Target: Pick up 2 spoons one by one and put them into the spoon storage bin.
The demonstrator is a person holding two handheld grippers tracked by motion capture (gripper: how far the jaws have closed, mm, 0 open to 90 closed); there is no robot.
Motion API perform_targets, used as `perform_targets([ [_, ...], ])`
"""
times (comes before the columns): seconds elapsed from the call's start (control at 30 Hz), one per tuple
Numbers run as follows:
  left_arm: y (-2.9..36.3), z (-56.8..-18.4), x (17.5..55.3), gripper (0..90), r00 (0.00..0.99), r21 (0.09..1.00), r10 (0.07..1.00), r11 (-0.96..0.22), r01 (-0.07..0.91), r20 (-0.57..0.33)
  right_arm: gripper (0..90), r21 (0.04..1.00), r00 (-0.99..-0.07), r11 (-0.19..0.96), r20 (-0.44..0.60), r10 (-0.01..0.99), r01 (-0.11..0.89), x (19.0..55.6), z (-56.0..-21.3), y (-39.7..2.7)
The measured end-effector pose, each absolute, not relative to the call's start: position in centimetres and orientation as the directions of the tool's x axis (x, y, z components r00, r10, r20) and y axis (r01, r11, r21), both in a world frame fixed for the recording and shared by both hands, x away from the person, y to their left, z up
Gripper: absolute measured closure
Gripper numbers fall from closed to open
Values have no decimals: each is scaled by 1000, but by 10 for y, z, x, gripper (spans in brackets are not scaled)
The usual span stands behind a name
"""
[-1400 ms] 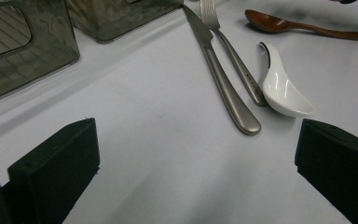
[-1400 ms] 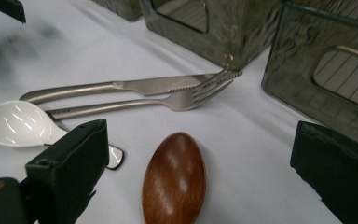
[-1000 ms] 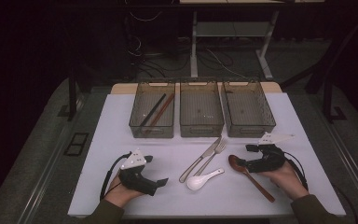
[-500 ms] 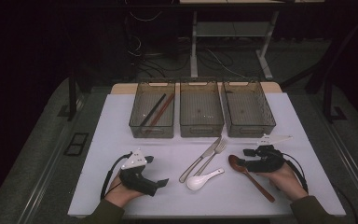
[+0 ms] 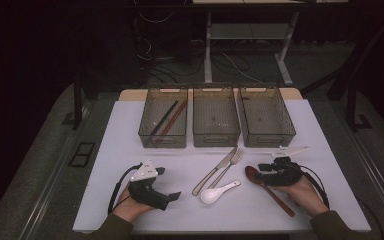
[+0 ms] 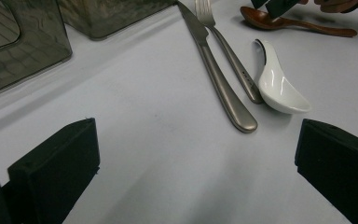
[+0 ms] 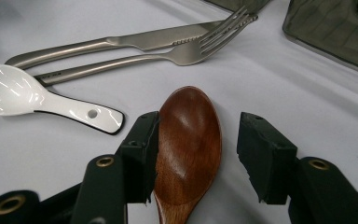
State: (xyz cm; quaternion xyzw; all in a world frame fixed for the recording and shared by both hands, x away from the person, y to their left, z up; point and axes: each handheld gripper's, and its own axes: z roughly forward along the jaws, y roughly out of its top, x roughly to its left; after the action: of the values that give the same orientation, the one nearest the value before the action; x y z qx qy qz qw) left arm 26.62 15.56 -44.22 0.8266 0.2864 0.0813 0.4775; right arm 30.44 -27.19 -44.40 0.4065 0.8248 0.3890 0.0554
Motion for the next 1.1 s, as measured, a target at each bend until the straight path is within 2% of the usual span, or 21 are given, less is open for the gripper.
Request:
perform_targets([
  [0.37, 155, -443, 266, 0, 824, 833, 549, -386, 398, -139, 528, 673, -687, 416, 192, 700, 612, 304, -450, -267],
  [0.6, 155, -442, 266, 0, 826, 830, 547, -391, 397, -138, 554, 672, -716, 470, 128, 686, 572, 300, -449, -262],
  [1.1, 154, -443, 266, 0, 828, 831, 542, -391, 397, -141, 688, 674, -735, 472, 158, 659, 568, 299, -448, -262],
])
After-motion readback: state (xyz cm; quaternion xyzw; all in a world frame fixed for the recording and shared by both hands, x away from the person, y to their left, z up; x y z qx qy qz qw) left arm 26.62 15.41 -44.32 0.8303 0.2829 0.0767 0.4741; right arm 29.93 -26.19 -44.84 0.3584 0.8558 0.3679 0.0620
